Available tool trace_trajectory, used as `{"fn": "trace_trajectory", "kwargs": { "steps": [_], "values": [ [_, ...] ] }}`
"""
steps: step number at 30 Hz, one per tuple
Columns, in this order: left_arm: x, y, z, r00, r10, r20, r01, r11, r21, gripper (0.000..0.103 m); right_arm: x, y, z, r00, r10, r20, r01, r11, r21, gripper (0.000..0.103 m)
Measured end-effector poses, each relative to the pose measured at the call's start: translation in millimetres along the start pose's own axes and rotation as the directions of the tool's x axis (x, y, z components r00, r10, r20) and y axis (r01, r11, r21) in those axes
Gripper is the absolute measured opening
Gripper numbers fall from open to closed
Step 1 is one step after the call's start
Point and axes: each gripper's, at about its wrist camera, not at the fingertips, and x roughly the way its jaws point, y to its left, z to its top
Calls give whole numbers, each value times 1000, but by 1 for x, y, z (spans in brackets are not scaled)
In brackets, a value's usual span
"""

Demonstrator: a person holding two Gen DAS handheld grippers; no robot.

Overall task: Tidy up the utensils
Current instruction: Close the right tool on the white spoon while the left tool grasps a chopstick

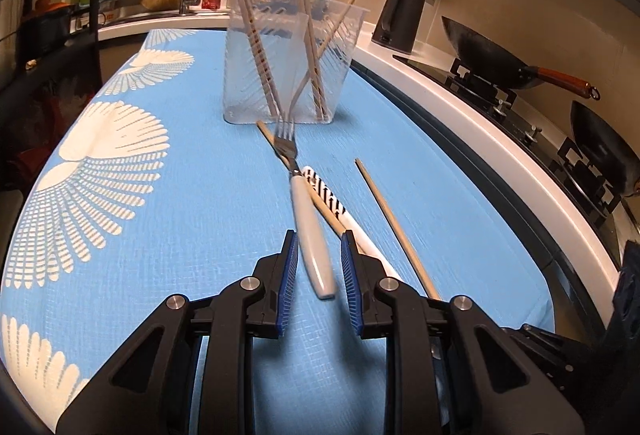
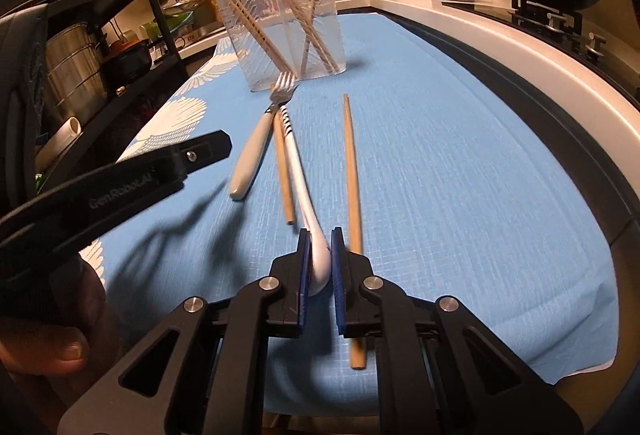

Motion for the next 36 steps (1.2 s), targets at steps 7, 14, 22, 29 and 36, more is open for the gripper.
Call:
{"fn": "trace_trajectory", "kwargs": {
  "steps": [7,14,22,29,36],
  "values": [
    [16,-8,2,999,43,-31,-42,999,20,23,-10,-11,11,999,-26,33,27,1000,-7,10],
    [23,-5,0,995,74,-68,-73,997,28,22,-15,-32,20,994,-81,67,79,997,22,10],
    [0,23,-10,987,147,-69,-149,989,-14,17,-9,-63,17,988,-142,59,138,987,78,10],
    [-16,31,-18,955,297,-21,-297,955,1,35,-2,-64,11,989,-136,53,131,988,84,11],
    [-23,-8,-8,975,184,126,-193,980,56,50,0,-62,8,992,-107,62,102,992,77,12]
  ]
}}
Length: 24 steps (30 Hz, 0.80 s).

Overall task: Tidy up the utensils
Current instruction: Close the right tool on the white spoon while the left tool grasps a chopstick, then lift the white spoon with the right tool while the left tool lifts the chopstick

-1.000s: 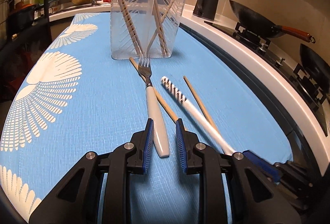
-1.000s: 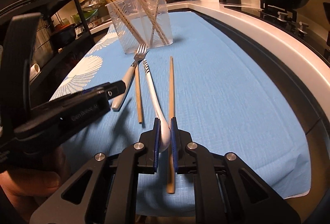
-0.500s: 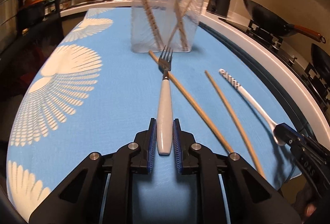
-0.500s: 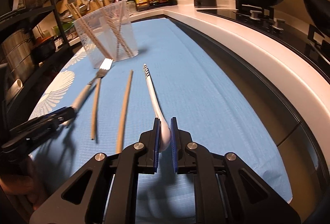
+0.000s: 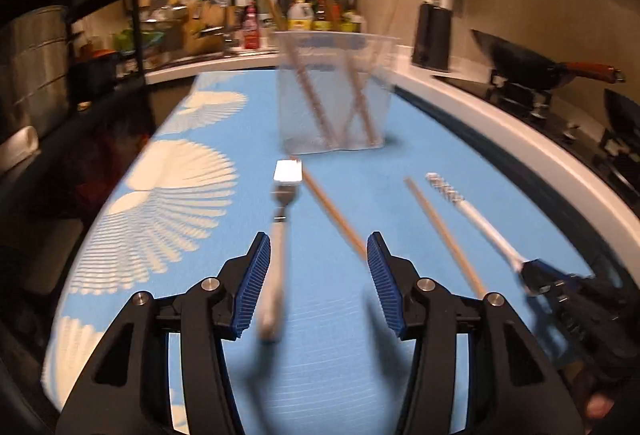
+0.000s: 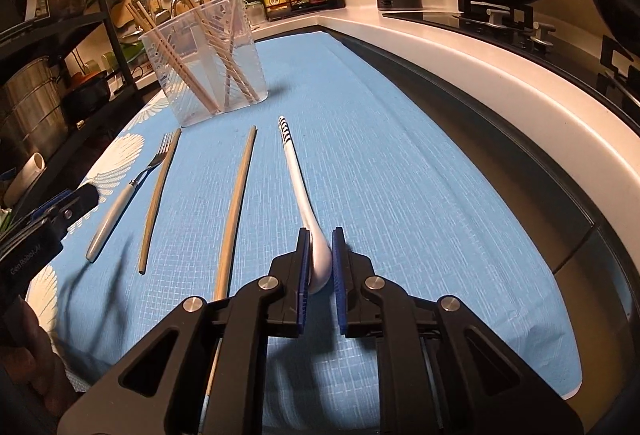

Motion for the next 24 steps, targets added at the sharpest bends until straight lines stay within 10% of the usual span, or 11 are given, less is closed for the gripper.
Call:
{"fn": "trace_trajectory", "kwargs": {
  "steps": [8,10,12,24],
  "values": [
    [37,-31,-18,992,-9,-127,13,1000,29,44,-2,0,-3,1000,2,13,-2,1000,-31,13],
    [34,-31,-18,993,-15,-121,21,999,46,13,-3,0,-4,1000,4,19,-3,999,-32,13],
    [30,-27,-21,992,-8,-124,13,999,47,9,-3,1,-5,1000,1,25,0,999,-35,13],
    [8,3,-40,993,-16,-114,14,1000,-17,6,-8,14,-17,997,-23,77,29,996,-84,15]
  ]
}}
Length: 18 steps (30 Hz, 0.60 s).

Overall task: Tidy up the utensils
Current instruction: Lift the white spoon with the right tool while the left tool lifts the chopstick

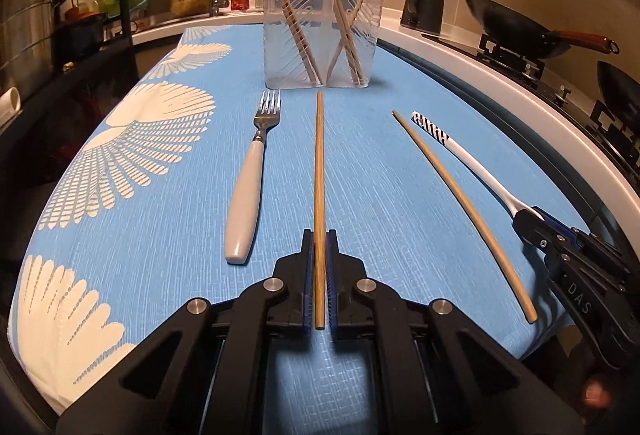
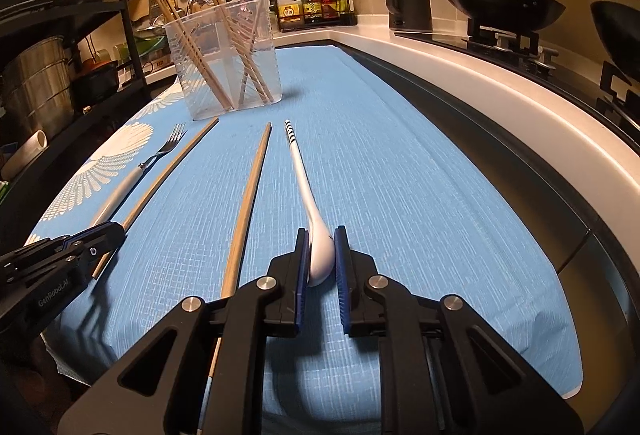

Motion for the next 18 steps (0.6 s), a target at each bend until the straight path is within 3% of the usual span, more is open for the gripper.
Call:
{"fn": "trace_trajectory", "kwargs": {
  "steps": [18],
  "values": [
    [3,-6,1,999,19,35,-20,1000,16,6,0,4,-2,1000,-27,12,27,999,-39,14]
  ]
}}
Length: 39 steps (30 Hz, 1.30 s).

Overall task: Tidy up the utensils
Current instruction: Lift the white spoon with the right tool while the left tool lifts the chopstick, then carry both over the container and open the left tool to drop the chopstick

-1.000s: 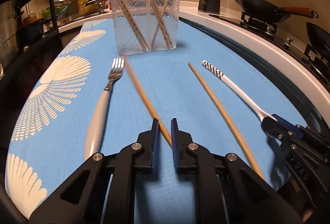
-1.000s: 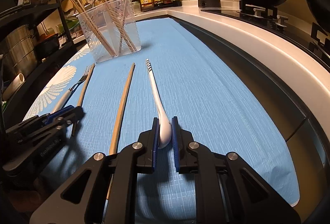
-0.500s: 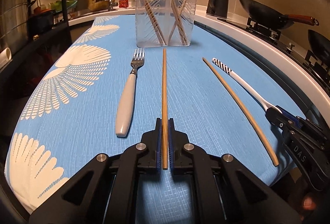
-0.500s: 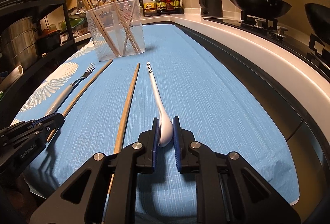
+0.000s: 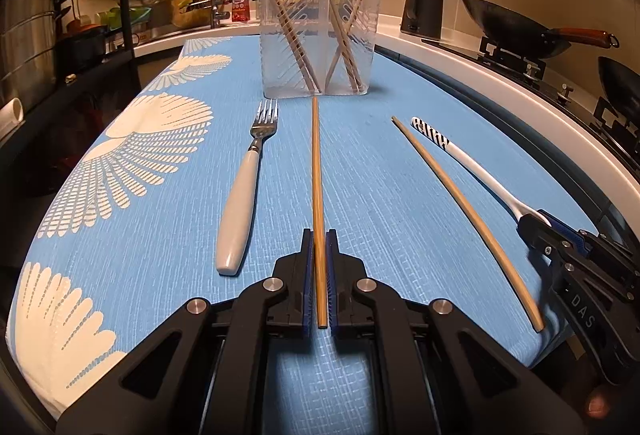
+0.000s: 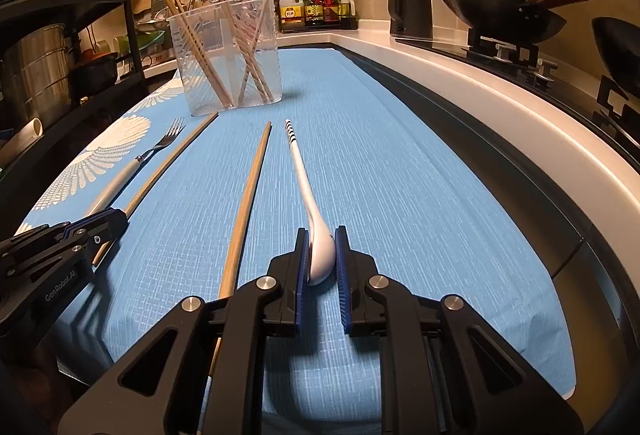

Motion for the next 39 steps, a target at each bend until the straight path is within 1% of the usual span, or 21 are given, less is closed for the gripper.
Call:
{"fn": "trace_trajectory", "kwargs": {
  "steps": [7,9,13,16,21,29,32,39],
  "values": [
    [-1,-1,2,1000,3,-6,-3,1000,7,6,0,-2,5,1000,0,-22,-1,1000,-4,12],
    [-3,0,4,1000,4,0,-4,1000,3,6,-4,-2,9,1000,-5,-16,5,1000,-8,12],
    [-14,1,11,999,3,42,-4,1000,12,6,-18,2,18,1000,-22,15,23,999,-45,12],
    [-26,-1,16,996,2,92,-4,1000,28,6,-28,5,22,999,-32,30,34,997,-69,12],
    [-46,-3,26,983,1,182,-11,998,54,6,-45,10,31,997,-44,59,50,993,-104,12],
    [-69,0,43,956,-15,291,-3,998,60,6,-64,14,50,994,-37,99,49,991,-121,12],
    [-75,4,49,948,-29,315,17,999,42,6,-67,13,60,994,-35,108,48,991,-125,12],
    [-80,20,62,933,-83,351,92,996,-9,6,-71,11,84,992,-24,125,39,991,-125,12]
  ]
}}
